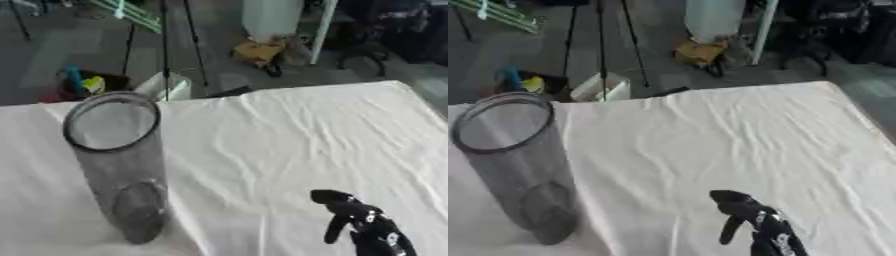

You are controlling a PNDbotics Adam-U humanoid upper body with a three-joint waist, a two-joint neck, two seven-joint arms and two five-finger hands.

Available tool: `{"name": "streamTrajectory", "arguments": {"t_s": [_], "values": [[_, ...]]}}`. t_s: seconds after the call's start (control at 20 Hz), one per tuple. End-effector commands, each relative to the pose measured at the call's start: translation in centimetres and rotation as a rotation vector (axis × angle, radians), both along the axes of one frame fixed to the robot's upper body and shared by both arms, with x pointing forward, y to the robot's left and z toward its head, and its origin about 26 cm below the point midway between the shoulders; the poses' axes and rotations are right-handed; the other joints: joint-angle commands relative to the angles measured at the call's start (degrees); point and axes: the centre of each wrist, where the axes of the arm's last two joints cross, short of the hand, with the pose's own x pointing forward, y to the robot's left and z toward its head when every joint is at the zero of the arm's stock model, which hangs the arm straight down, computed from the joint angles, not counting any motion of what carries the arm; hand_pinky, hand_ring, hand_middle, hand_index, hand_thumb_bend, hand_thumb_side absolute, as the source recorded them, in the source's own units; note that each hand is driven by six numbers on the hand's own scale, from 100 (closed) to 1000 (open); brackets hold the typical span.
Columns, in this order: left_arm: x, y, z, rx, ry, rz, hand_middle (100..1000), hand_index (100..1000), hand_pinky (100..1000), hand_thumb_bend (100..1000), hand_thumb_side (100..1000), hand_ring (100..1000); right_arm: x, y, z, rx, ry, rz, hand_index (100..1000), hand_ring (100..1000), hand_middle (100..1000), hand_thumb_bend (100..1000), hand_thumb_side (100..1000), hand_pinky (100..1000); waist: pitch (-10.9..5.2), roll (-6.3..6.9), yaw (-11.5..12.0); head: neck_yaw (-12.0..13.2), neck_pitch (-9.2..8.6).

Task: Arrange flowers into the vase.

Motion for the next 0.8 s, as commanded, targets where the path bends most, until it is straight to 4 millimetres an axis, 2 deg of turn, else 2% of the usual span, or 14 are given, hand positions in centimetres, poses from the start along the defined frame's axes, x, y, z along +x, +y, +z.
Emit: {"name": "streamTrajectory", "arguments": {"t_s": [0.05,0.75,0.8], "values": [[-0.5,0.4,0.3,0.040,-0.043,0.042,100,127,100,271,564,100,-0.1,-0.1,0.4,-0.004,-0.016,-0.007,784,792,382,100,983,776,-0.45,0.89,0.1,-0.3,0.04],[0.1,0.9,-0.7,0.082,-0.031,0.083,100,126,100,252,572,100,-0.1,-0.1,0.3,0.008,-0.017,-0.008,784,792,381,100,981,775,-0.49,0.43,0.3,-0.3,0.04],[0.1,1.0,-0.8,0.091,-0.032,0.089,100,126,100,252,572,100,-0.1,-0.1,0.3,0.008,-0.017,-0.008,784,792,379,100,950,775,-0.48,0.42,0.3,-0.3,0.10]]}}
